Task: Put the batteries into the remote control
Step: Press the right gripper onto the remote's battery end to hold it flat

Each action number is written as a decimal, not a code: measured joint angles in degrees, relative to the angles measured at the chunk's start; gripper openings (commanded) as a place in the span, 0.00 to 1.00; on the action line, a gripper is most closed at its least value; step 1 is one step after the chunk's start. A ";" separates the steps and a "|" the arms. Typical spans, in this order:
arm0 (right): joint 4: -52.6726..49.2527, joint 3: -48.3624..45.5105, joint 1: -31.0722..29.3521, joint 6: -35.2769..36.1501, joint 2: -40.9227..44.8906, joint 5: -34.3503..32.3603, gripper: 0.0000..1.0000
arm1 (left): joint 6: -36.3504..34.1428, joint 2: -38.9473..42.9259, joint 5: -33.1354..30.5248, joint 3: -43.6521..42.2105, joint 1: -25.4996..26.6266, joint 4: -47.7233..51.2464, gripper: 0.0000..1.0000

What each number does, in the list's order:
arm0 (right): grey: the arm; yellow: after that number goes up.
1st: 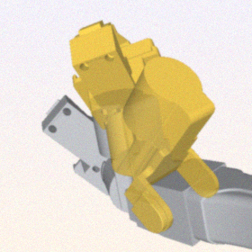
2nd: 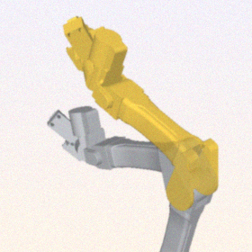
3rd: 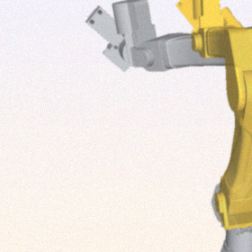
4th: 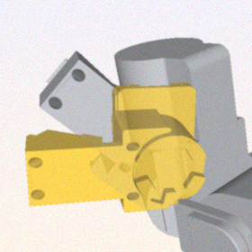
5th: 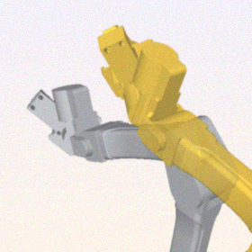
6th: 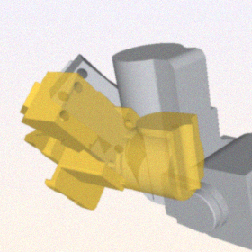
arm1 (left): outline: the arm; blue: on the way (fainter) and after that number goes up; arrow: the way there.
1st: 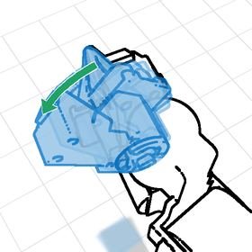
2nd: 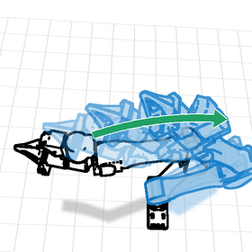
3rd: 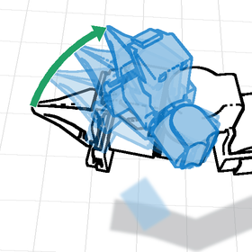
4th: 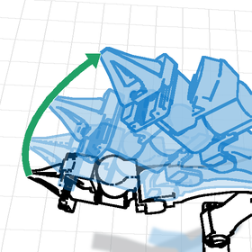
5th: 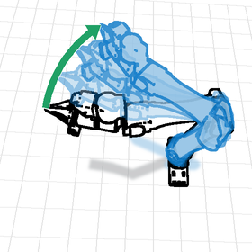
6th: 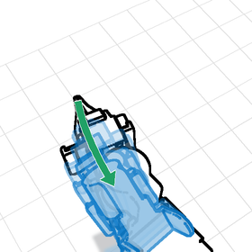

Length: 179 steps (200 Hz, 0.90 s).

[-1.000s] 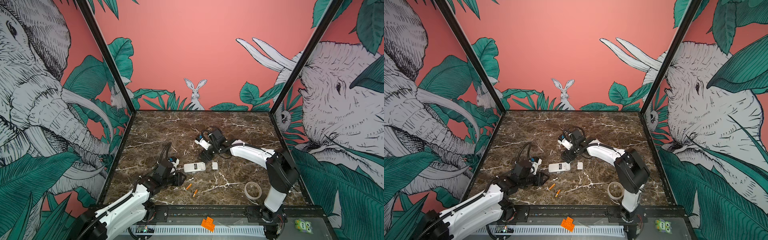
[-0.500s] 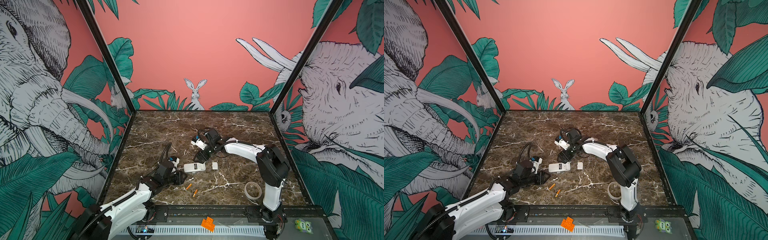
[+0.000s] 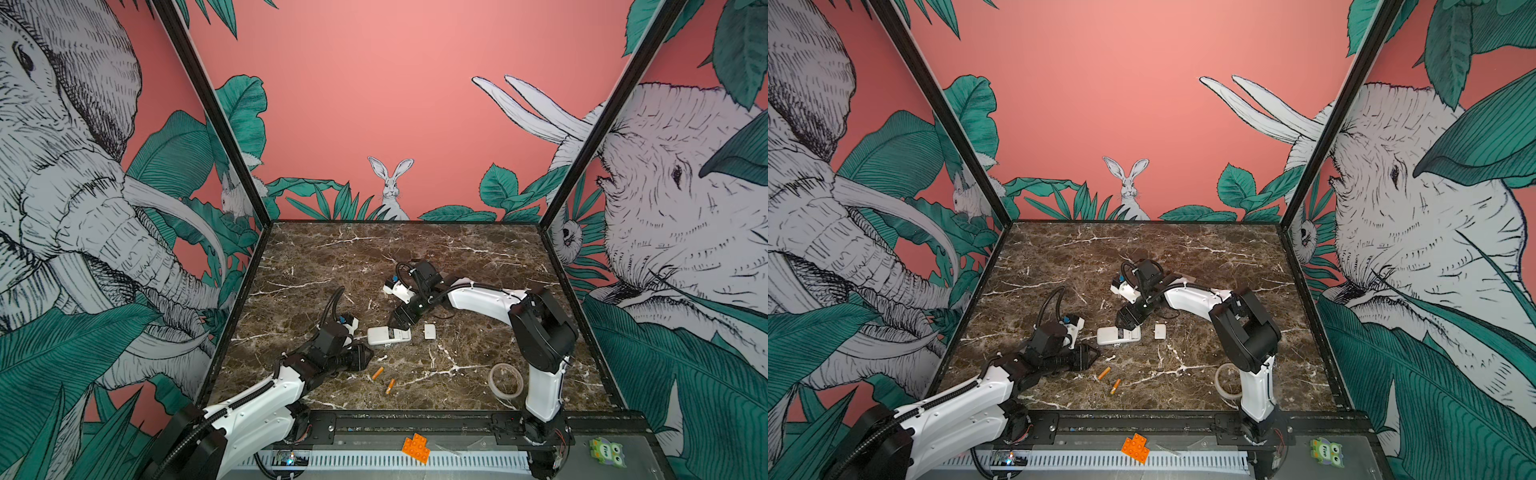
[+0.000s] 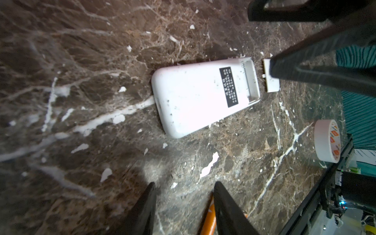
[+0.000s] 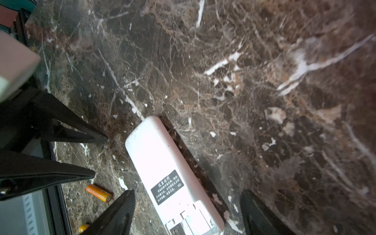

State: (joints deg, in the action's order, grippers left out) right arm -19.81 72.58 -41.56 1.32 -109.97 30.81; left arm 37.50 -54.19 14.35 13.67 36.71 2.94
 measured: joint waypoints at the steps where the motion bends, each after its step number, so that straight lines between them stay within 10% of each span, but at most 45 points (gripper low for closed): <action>1: 0.00 -0.09 0.00 -0.04 0.00 0.00 0.80 | 0.00 -0.07 0.00 0.00 0.00 0.00 0.48; 179: 4.28 -5.75 0.11 -1.38 0.00 3.82 0.76 | -0.02 -10.73 1.18 2.36 0.28 -8.74 0.48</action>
State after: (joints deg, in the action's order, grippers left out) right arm -15.53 66.83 -41.45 -0.05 -109.97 34.63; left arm 37.47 -64.93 15.53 16.03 36.99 -5.80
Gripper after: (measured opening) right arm 0.760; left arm 0.477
